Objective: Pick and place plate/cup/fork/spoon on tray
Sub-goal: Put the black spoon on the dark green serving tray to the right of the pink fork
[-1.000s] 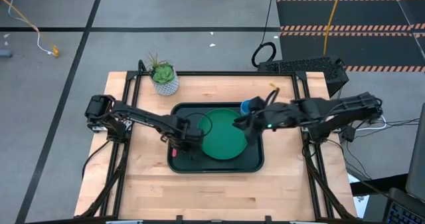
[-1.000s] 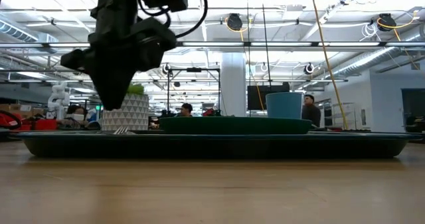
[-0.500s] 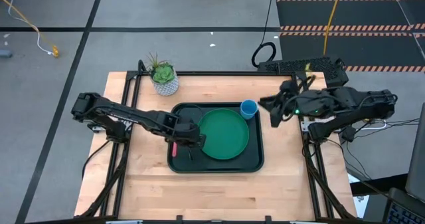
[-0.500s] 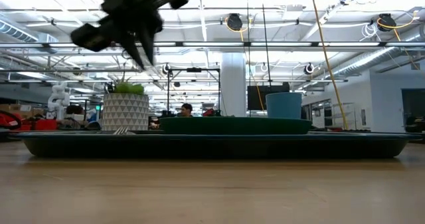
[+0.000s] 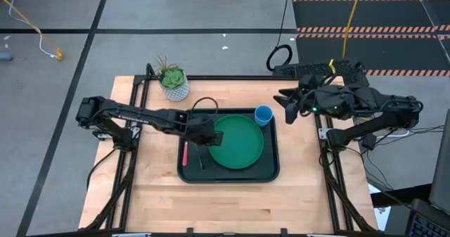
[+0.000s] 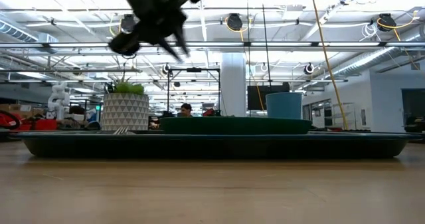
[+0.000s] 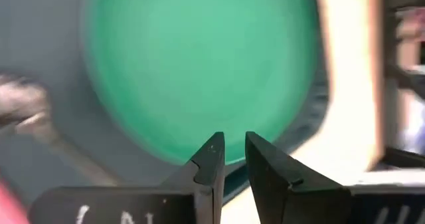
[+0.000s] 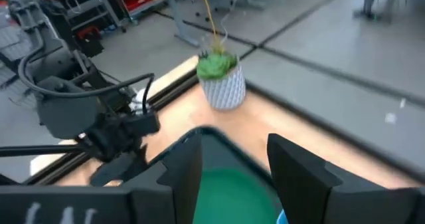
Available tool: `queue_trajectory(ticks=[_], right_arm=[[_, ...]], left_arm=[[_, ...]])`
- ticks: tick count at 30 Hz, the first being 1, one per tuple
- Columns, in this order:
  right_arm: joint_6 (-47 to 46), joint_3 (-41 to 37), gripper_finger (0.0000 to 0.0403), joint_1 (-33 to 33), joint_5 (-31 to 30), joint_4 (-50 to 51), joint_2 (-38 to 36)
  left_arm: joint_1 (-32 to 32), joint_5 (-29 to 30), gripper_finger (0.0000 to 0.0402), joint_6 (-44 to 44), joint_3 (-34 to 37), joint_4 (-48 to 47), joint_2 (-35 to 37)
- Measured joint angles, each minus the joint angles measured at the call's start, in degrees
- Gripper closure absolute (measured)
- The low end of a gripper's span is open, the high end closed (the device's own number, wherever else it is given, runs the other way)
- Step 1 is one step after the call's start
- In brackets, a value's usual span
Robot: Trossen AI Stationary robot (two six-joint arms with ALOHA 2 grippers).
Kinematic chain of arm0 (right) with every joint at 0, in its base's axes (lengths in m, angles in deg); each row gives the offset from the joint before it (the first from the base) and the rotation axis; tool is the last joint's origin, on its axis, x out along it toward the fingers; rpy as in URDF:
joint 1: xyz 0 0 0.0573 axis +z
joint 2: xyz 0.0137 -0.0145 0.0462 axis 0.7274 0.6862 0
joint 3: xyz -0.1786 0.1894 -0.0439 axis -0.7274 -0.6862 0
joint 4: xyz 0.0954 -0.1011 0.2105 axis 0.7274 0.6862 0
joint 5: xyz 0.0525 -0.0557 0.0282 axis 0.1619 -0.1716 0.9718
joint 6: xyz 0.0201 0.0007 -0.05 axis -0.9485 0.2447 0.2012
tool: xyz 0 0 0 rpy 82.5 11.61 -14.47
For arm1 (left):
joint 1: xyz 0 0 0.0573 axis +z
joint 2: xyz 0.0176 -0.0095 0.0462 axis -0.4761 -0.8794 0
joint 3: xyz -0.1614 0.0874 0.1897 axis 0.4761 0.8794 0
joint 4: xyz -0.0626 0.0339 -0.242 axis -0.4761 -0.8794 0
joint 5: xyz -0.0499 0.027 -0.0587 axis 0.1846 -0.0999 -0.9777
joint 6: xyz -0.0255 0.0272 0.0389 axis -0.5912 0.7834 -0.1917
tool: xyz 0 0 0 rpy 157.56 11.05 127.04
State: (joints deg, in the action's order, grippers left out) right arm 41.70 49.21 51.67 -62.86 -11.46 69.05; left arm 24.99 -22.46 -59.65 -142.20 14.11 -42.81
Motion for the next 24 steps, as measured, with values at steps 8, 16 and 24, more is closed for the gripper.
queue_trajectory(ticks=[8,16,24], right_arm=[[12.37,0.00,0.0236,-2.44,2.82,-5.14,-0.31],[10.65,0.00,0.0236,-2.90,10.91,-0.57,-2.76],[10.69,0.00,0.0236,-2.90,10.82,4.75,-4.42]], left_arm=[[-0.30,6.20,0.0339,-6.49,0.00,7.71,0.00],[-2.79,11.52,0.0339,-15.14,0.00,7.74,0.00],[-5.54,12.74,0.0339,-18.96,-1.55,10.82,-0.02]])
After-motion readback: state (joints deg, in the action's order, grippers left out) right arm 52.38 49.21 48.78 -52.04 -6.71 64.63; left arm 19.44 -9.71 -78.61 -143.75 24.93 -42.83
